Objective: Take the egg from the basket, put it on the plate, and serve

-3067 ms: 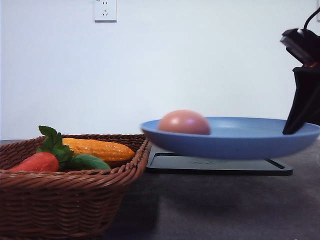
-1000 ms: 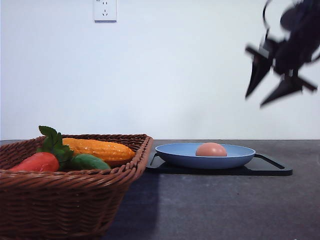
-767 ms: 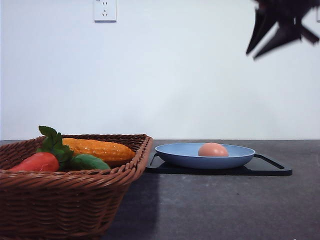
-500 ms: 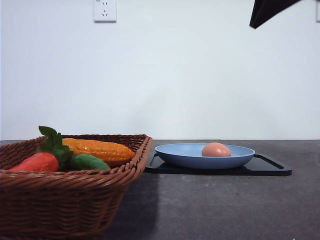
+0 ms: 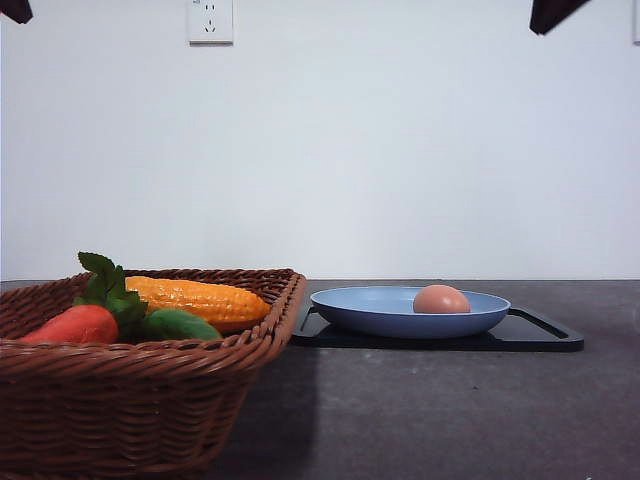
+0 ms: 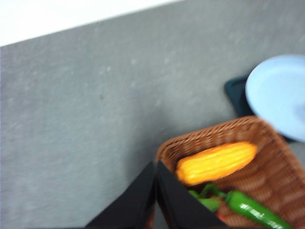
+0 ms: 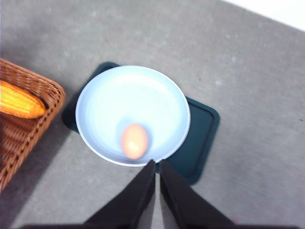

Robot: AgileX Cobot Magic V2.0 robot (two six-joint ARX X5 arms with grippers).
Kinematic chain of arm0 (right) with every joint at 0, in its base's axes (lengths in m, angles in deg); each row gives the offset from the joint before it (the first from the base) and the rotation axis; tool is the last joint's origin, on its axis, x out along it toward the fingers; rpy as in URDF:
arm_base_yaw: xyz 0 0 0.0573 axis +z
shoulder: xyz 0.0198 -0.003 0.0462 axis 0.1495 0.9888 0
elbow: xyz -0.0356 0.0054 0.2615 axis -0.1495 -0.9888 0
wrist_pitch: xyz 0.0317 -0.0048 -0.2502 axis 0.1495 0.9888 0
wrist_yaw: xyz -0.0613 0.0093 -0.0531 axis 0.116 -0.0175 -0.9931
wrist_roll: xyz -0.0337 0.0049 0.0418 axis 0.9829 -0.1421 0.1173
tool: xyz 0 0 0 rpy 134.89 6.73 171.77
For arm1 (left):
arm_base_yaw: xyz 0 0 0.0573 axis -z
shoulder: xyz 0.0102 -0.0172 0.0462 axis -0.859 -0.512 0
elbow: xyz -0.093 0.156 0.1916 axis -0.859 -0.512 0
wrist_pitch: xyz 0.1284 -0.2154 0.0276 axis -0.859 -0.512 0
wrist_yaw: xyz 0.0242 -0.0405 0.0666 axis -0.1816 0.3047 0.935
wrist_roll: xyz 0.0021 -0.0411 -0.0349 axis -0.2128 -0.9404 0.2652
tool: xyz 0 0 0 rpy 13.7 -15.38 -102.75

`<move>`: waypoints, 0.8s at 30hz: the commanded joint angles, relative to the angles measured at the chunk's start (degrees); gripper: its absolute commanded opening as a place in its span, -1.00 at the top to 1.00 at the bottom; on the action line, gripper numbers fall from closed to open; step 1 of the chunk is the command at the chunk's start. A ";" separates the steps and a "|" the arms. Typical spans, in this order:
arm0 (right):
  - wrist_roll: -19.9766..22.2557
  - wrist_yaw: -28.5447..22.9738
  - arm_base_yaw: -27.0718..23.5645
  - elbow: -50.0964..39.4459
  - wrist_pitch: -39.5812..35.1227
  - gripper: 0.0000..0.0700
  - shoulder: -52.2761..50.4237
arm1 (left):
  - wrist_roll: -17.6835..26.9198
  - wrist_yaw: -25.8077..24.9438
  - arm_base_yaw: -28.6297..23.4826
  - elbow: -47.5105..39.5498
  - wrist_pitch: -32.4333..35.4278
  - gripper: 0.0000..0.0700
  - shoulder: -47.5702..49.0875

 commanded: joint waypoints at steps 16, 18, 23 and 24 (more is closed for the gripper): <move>-6.15 1.51 3.18 -35.32 -27.64 1.00 -16.83 | -21.04 -0.04 3.26 -31.38 11.91 1.00 29.52; -6.24 1.52 3.18 -35.52 -27.67 1.00 -16.73 | -21.12 -0.03 3.26 -31.37 12.12 1.00 29.63; -6.21 1.49 3.13 -35.50 -27.79 1.00 -16.90 | -21.11 -0.02 3.26 -31.37 12.64 1.00 29.41; -6.21 1.38 3.12 -35.50 -27.79 1.00 -16.91 | -21.11 -0.02 3.26 -31.37 12.59 1.00 29.43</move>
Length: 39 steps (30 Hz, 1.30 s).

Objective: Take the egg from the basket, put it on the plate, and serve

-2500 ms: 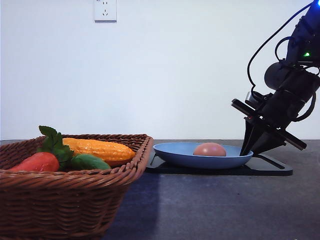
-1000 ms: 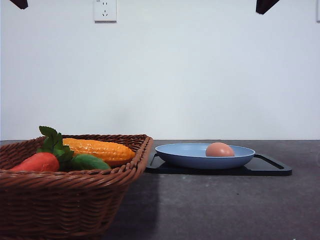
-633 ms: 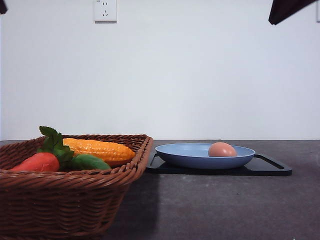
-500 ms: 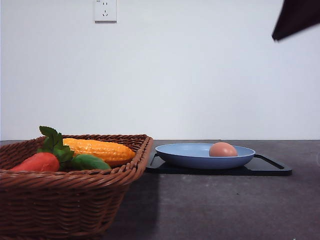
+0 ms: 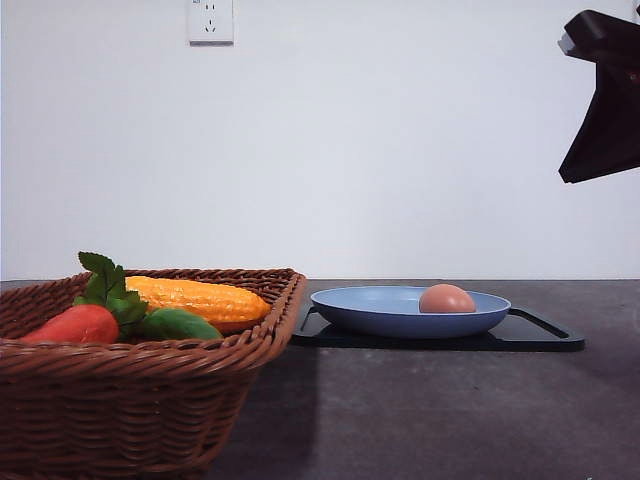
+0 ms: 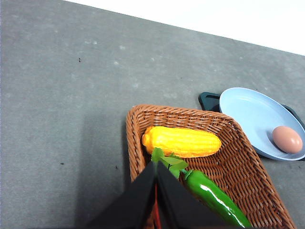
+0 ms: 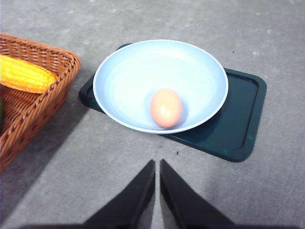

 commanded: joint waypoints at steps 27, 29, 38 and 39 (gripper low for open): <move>-0.79 -0.46 0.39 0.52 -0.59 1.00 0.19 | 16.37 -0.50 -17.32 -10.48 9.74 1.00 18.85; -0.79 -0.46 0.39 0.52 -0.61 1.00 0.17 | 15.89 -1.34 -19.80 -13.96 11.90 1.00 19.95; -0.79 -0.46 0.39 0.52 -0.59 1.00 0.17 | 14.90 -1.51 -23.23 -24.07 14.33 1.00 20.96; -0.79 -0.46 0.39 0.52 -0.59 1.00 0.17 | 14.89 -1.51 -23.23 -24.57 14.27 1.00 20.96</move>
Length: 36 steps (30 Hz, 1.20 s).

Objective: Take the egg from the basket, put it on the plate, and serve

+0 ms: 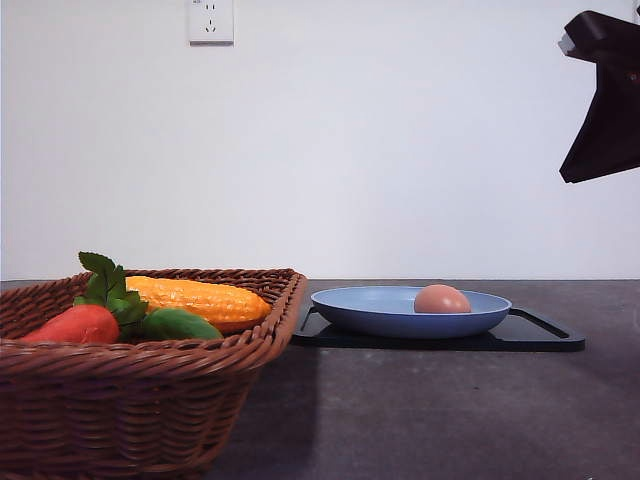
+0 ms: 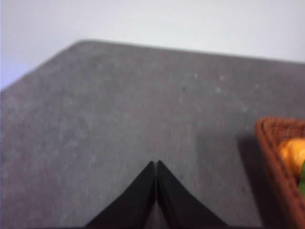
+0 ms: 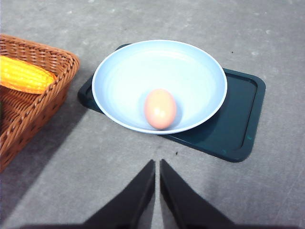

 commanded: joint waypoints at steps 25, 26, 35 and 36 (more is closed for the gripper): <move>-0.79 -0.26 0.39 0.52 -0.59 1.00 0.17 | -2.83 -0.09 -0.02 -1.99 0.86 1.00 0.14; -0.79 -0.26 0.39 0.52 -0.58 1.00 0.17 | -2.83 -0.11 -0.02 -1.99 0.86 1.00 0.14; 0.81 -0.64 0.39 0.52 -0.54 1.00 0.10 | -2.83 -0.11 -0.02 -1.99 0.86 1.00 0.14; 3.07 -1.80 0.33 0.52 -0.51 1.00 -0.62 | -2.83 -0.11 -0.02 -1.99 0.86 1.00 0.14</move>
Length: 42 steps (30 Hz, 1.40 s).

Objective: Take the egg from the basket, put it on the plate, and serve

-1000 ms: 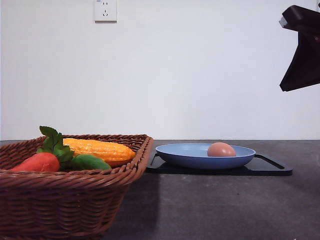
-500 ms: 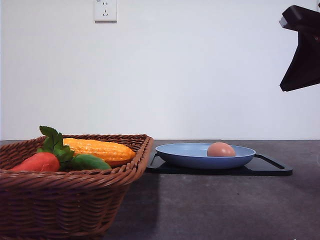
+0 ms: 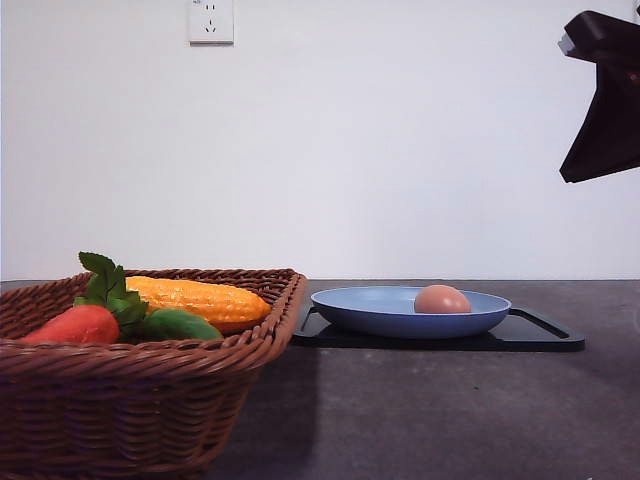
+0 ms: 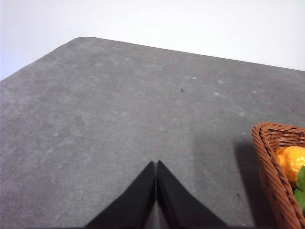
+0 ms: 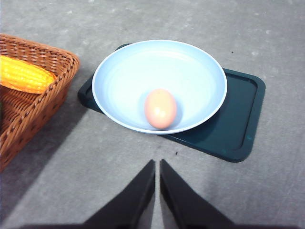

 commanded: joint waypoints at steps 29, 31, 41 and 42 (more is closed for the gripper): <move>11.62 27.15 -35.58 -22.05 -10.98 1.00 -37.38 | -0.11 -0.02 0.00 -1.33 -0.83 1.00 0.07; 10.27 27.15 -35.58 -23.40 -10.54 1.00 -38.77 | -0.11 -0.02 0.00 -1.33 -0.83 1.00 0.07; 8.15 27.08 -35.56 -25.14 -3.39 1.00 -39.81 | -0.11 -0.02 0.00 -1.33 -0.81 1.00 0.07; 7.74 27.07 -35.55 -25.14 -3.45 1.00 -39.83 | -0.11 -0.02 0.00 -1.33 -0.83 1.00 0.07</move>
